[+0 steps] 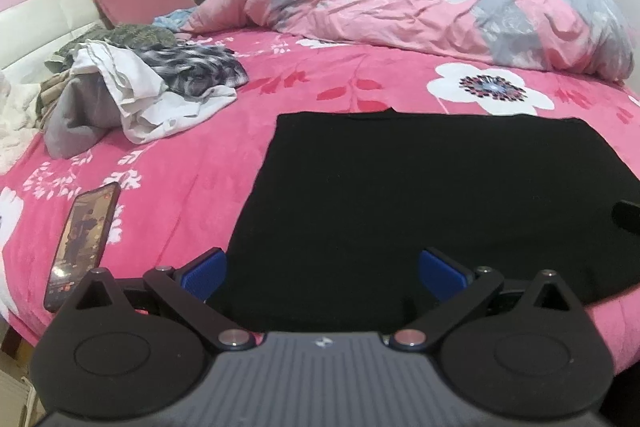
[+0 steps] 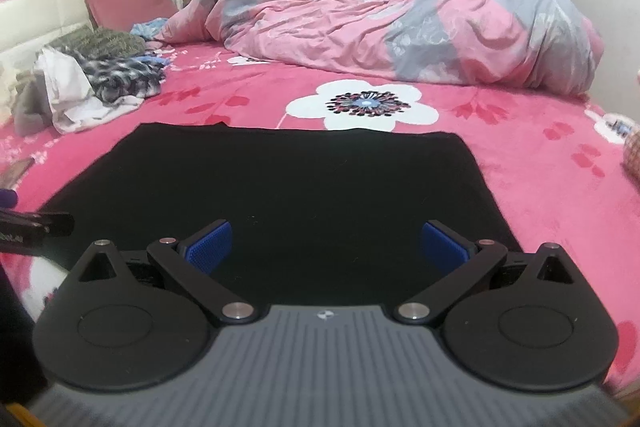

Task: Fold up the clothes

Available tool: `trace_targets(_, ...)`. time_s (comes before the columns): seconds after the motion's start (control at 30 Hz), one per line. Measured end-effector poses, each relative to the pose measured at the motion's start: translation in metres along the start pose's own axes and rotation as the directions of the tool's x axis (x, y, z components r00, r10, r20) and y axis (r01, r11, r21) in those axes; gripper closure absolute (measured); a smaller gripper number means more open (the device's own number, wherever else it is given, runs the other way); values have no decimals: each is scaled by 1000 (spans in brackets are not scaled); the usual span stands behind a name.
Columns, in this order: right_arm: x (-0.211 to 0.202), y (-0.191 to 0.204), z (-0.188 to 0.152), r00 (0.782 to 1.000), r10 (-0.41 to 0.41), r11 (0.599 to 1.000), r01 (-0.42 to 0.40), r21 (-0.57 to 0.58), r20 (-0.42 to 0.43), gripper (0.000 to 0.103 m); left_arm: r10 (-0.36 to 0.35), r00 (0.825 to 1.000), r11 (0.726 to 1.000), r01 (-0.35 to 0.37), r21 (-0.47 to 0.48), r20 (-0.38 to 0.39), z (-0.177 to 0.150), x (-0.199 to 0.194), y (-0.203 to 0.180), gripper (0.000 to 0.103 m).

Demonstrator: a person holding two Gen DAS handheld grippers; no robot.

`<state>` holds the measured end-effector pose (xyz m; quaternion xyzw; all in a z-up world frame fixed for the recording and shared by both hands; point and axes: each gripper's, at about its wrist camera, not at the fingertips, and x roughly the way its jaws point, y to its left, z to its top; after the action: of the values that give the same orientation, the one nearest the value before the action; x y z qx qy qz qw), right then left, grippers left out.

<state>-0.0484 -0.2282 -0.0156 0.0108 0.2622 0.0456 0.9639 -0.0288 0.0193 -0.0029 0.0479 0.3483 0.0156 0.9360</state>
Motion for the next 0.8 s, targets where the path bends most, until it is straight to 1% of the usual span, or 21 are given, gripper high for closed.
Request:
trace_targets(0.07,-1,-2,0,1000,16,1000,-16,17,0,1,12,1000,1000,-12,-9,-7,2,2,0,0)
trace_targets(0.17,-5,-2,-1,1000,23,1000,-23,18,11,1,-22,999,999,21,-25,-43,6,8,1,0)
trace_targets(0.27,-6,-2,-1,1000,16,1000,-16,9,17,1,-42,998,998,39,-46,-56,6,12,2,0)
trace_targets(0.43,-4,-5,0,1000,8,1000,-8,8,14,1,-36,999,999,35,-19,-40,8,14,-3,0)
trace_targets(0.57,-2,-5,2,1000,3,1000,-3,-3,5,1,-38,998,999,38,1,-45,10,20,-8,0)
trace_targets(0.7,-1,-3,2,1000,-1,1000,1,-30,12,1,-62,995,998,63,15,-77,11,31,-11,0)
trace_targets(0.8,0,1,2,1000,-8,999,8,-52,4,1,-80,990,996,83,17,-115,10,41,-13,0)
